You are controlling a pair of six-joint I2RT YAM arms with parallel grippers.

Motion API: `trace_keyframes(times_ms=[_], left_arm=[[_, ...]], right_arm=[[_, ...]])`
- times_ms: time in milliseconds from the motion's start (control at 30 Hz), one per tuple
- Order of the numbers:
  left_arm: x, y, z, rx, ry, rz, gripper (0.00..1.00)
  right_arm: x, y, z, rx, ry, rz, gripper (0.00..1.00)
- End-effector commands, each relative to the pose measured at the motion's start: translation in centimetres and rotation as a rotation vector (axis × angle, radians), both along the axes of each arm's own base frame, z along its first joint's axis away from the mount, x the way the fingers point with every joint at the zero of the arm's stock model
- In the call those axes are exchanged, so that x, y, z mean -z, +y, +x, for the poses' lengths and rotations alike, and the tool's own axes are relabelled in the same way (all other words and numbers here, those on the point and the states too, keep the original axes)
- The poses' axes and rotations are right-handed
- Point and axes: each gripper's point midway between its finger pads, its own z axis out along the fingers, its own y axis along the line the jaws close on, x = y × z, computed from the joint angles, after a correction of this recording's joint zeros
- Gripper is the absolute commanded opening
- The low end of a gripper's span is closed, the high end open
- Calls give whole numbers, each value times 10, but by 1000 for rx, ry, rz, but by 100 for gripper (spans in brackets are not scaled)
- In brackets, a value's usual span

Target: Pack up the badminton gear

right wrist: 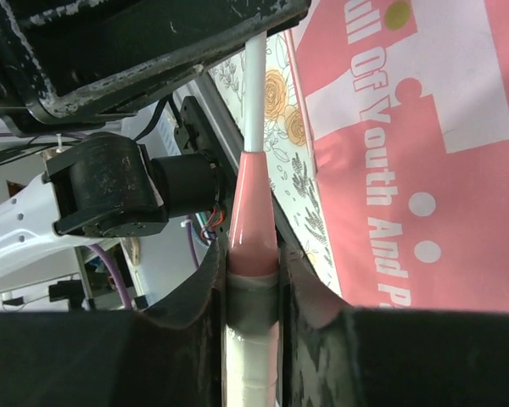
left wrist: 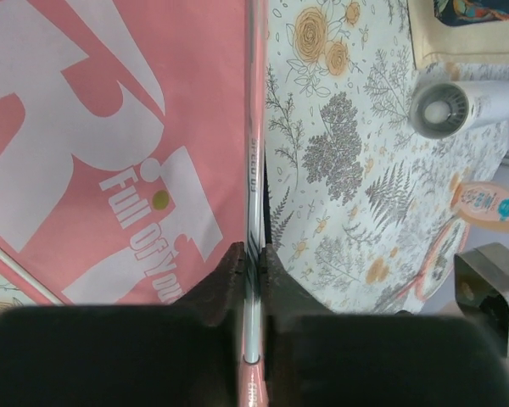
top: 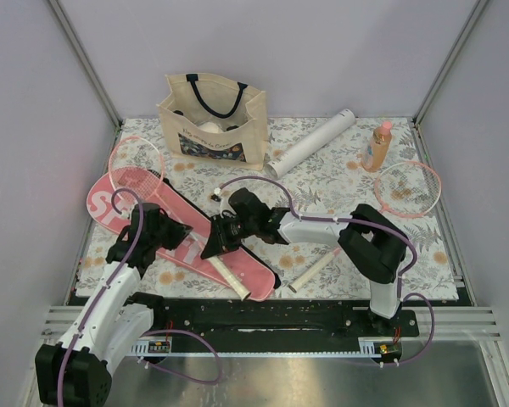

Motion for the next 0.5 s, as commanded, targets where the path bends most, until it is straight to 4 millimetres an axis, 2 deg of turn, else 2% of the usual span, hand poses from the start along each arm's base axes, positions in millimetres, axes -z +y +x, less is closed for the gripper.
trace_keyframes(times_ms=[0,33,67,133,233,333,467], left_arm=[[-31,-1,14,14,-107,6,24],[-31,2,13,12,-99,23,45],[-32,5,13,6,-94,40,59],[-35,8,9,12,-82,69,75],[-38,20,3,-17,-74,130,76],[-44,33,-6,-60,-63,176,75],[-58,51,-17,-101,-71,257,74]], right_arm=[[-17,4,6,31,-68,26,4],[-21,3,7,40,-75,31,0],[-27,2,9,54,-86,43,0],[-37,-2,13,76,-101,70,0],[-50,-11,19,86,-128,104,0],[-58,-28,28,88,-150,119,0],[-80,-49,26,56,-234,150,0]])
